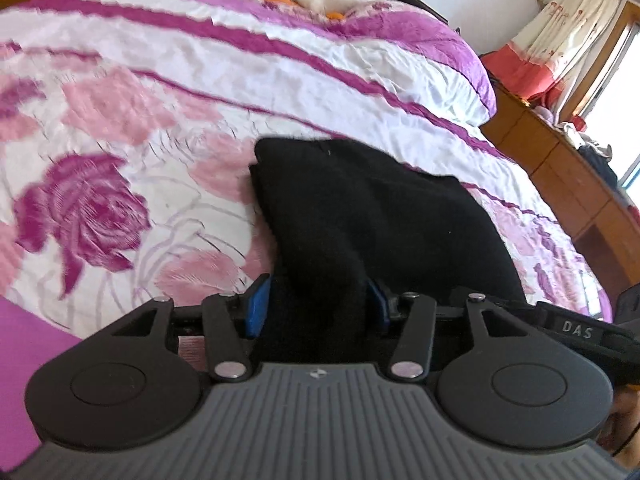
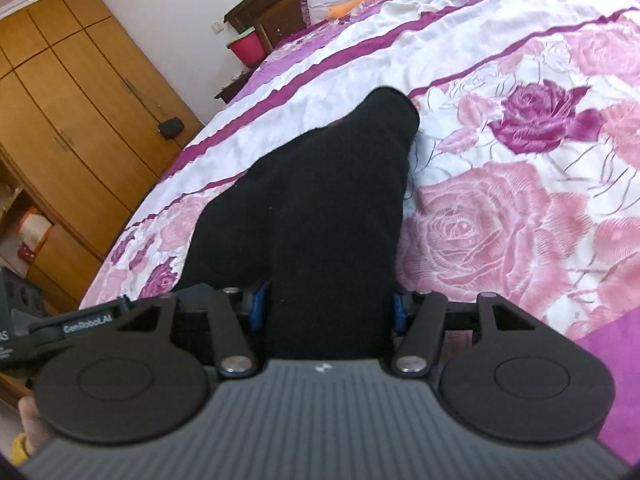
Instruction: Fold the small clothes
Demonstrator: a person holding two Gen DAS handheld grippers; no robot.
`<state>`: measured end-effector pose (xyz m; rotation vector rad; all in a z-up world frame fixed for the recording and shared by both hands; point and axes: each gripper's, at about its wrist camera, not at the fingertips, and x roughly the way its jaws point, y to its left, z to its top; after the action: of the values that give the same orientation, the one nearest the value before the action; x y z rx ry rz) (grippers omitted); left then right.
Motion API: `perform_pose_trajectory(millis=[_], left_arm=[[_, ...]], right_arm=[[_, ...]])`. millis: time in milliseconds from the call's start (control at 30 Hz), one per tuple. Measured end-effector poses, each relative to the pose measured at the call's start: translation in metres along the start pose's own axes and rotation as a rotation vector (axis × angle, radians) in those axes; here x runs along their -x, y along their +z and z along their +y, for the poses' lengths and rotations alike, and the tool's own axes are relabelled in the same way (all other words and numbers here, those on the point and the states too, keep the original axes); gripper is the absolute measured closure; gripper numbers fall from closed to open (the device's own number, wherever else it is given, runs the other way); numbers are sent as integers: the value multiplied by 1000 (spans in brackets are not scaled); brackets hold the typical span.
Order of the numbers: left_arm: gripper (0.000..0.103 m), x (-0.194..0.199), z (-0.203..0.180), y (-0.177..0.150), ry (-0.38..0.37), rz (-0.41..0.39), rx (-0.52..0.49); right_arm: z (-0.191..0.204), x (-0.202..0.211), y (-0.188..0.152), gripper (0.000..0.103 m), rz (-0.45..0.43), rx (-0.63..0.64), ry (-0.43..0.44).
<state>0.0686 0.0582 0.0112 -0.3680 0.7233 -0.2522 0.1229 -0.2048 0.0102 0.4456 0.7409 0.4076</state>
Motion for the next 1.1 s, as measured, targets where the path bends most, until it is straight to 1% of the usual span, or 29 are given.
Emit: perform_pose_trajectory(millis=[67,133,200,267,300,333,400,467,500,567,700,800,967,1100], left_arm=[[47,12,-8,2,30,-40,-42],[47,21,-17,5,53,-79,-89],[47,28,-24,5,60,-102,-110],[47,28,-28,5,64,-106,-126],[47,25,-30,4,69,-100,-136],[47,21,-31,2,82,-84,-143],[47,9,-30,-1,113,-42,-135],[47,-4,-26,-5,137,-1,-111],[46,-7,-22,-7,133,5,-94],[46,-12,-19,-8,129,4,-86],[46,-12,-21,-9,141,-2,-104],[45,-9,-25,-9,151,-7,-113],[38,4,-32,-8,176,-7,-127],[35,14,-41,-9,184,6,-139]], right_arm=[[1,12,1,44,-28,13,-19],[4,30,2,44,-104,44,-51],[8,42,4,44,-191,81,-80],[14,45,6,46,-232,134,-101],[16,42,7,54,-230,155,-99],[16,37,7,65,-219,168,-95],[16,19,5,73,-185,177,-105],[14,5,4,73,-178,215,-135],[13,-2,3,73,-168,221,-141],[9,-12,5,73,-154,212,-141],[11,-16,7,73,-148,232,-147],[17,-6,5,72,-156,235,-155],[28,19,1,71,-168,247,-154],[36,37,-7,71,-156,251,-110]])
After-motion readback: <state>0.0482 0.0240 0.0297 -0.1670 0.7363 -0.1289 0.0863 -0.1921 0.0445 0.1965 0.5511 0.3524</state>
